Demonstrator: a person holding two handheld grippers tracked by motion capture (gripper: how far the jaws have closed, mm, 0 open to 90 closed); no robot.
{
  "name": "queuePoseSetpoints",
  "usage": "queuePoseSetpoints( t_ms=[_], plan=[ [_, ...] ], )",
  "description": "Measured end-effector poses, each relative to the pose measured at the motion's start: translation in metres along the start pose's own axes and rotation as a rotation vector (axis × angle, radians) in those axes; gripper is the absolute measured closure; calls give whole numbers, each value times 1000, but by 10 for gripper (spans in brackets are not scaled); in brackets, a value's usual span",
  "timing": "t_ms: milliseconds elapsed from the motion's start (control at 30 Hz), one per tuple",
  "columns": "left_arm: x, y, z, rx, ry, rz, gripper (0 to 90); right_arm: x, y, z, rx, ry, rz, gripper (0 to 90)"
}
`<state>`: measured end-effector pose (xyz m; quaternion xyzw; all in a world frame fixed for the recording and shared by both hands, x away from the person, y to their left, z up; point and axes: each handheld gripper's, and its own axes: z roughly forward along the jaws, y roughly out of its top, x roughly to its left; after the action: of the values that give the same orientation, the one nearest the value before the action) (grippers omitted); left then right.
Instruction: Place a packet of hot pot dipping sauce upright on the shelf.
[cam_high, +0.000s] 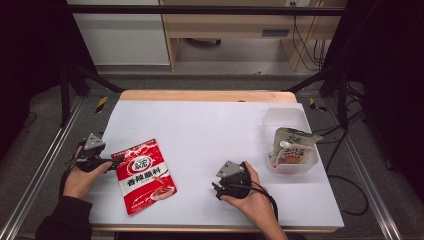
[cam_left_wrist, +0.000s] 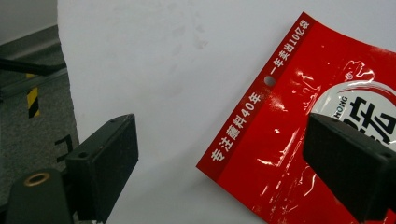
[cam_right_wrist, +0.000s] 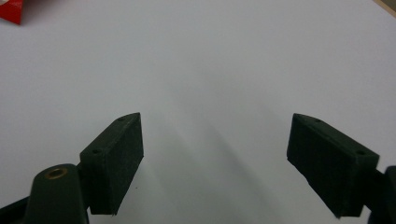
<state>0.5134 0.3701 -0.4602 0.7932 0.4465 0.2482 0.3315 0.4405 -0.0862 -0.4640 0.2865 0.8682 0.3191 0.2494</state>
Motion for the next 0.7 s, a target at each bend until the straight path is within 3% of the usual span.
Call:
queuePoseSetpoints(
  t_ms=[700],
  plan=[
    [0,-5,14,64,-73,-20,100,2,-1,3,18,14,-12,187]
  ],
)
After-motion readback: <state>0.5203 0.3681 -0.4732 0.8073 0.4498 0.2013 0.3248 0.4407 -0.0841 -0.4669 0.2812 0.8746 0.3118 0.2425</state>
